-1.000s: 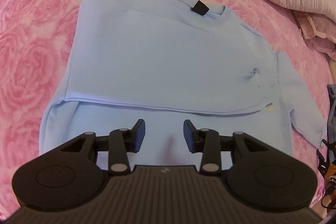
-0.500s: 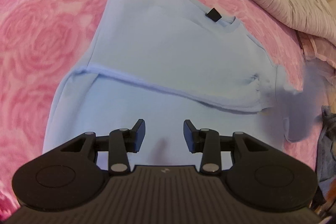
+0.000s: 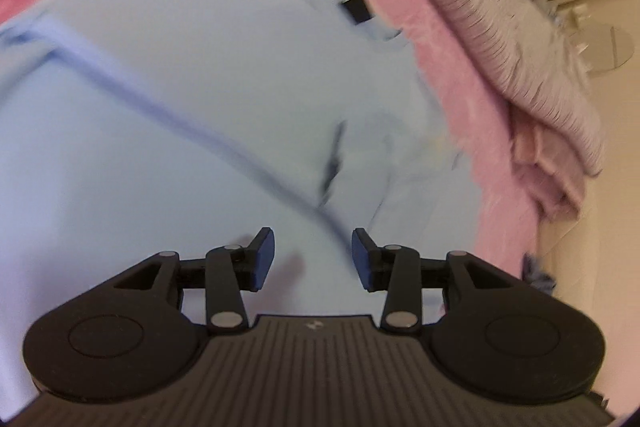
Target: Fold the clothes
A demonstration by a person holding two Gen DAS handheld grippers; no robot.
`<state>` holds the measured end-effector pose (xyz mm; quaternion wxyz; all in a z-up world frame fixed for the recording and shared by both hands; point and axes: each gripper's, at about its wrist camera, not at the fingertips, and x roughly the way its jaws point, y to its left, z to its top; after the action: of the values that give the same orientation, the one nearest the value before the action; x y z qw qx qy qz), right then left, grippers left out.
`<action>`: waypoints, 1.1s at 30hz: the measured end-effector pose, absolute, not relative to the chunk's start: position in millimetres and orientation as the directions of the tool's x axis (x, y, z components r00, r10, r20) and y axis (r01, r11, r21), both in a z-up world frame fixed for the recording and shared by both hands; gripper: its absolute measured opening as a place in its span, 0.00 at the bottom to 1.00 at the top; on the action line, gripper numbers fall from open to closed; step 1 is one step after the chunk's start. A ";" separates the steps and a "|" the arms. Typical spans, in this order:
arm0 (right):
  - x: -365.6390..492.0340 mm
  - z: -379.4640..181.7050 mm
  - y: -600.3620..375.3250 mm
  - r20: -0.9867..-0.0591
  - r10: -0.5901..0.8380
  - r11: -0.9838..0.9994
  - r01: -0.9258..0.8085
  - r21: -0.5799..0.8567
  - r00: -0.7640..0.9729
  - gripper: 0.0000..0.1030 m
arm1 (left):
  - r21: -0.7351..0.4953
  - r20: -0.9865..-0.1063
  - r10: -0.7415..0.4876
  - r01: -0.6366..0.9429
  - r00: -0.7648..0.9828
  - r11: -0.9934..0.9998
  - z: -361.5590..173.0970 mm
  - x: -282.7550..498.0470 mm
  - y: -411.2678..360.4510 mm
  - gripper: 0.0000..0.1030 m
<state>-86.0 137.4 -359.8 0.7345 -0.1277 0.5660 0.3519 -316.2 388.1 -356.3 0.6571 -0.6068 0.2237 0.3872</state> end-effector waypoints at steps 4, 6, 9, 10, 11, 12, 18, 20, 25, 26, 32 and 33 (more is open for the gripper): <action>-43.9 -350.1 128.3 -0.906 0.382 0.807 -0.543 0.230 0.184 0.62 | -0.602 -0.775 0.227 -0.798 0.589 0.018 -366.5 -291.8 412.1 0.45; -32.3 -352.8 126.8 -0.906 0.380 0.829 -0.502 0.246 0.184 0.62 | -0.594 -0.785 0.202 -0.804 0.586 0.023 -376.8 -281.5 418.7 0.45; -24.8 -356.4 123.5 -0.910 0.370 0.847 -0.468 0.250 0.184 0.62 | -0.616 -0.771 0.189 -0.787 0.608 0.015 -389.0 -270.3 424.5 0.42; -26.5 -356.9 122.6 -0.914 0.363 0.850 -0.468 0.243 0.184 0.62 | -0.632 -0.758 0.188 -0.775 0.624 0.024 -390.2 -267.2 425.2 0.33; -27.8 -358.7 123.6 -0.917 0.355 0.851 -0.470 0.237 0.182 0.62 | -0.647 -0.744 0.181 -0.761 0.643 0.043 -389.9 -263.9 425.2 0.25; -28.4 -361.3 125.4 -0.920 0.349 0.851 -0.471 0.231 0.179 0.62 | -0.643 -0.743 0.179 -0.762 0.645 0.079 -386.7 -259.4 424.8 0.07; -31.7 -366.1 141.1 -0.925 0.338 0.847 -0.483 0.219 0.172 0.62 | -0.563 -0.655 0.372 -0.753 0.658 0.340 -311.0 -274.0 426.7 0.04; -33.9 -363.3 150.2 -0.924 0.340 0.842 -0.495 0.216 0.176 0.62 | -0.481 -0.635 0.462 -0.785 0.619 0.390 -284.0 -294.5 431.8 0.04; -46.6 -365.1 180.9 -0.918 0.365 0.815 -0.531 0.233 0.156 0.62 | -0.314 -0.705 0.534 -0.880 0.467 0.355 -288.9 -348.9 455.6 0.03; -51.3 -366.4 188.1 -0.917 0.369 0.805 -0.545 0.235 0.149 0.62 | -0.290 -0.726 0.530 -0.894 0.438 0.342 -296.3 -358.1 460.9 0.03; -92.3 -373.8 231.8 -0.906 0.404 0.657 -0.728 0.193 0.124 0.62 | -0.290 -0.768 0.488 -0.905 0.415 0.312 -331.5 -371.1 471.5 0.03; -100.0 -376.3 238.6 -0.904 0.409 0.619 -0.766 0.173 0.126 0.62 | -0.302 -0.765 0.488 -0.904 0.420 0.304 -333.1 -373.1 471.5 0.03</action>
<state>-100.0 238.6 -376.3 0.7309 -0.1702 0.5245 0.4022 -373.1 471.5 -333.1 0.7569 -0.3703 0.2809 0.4595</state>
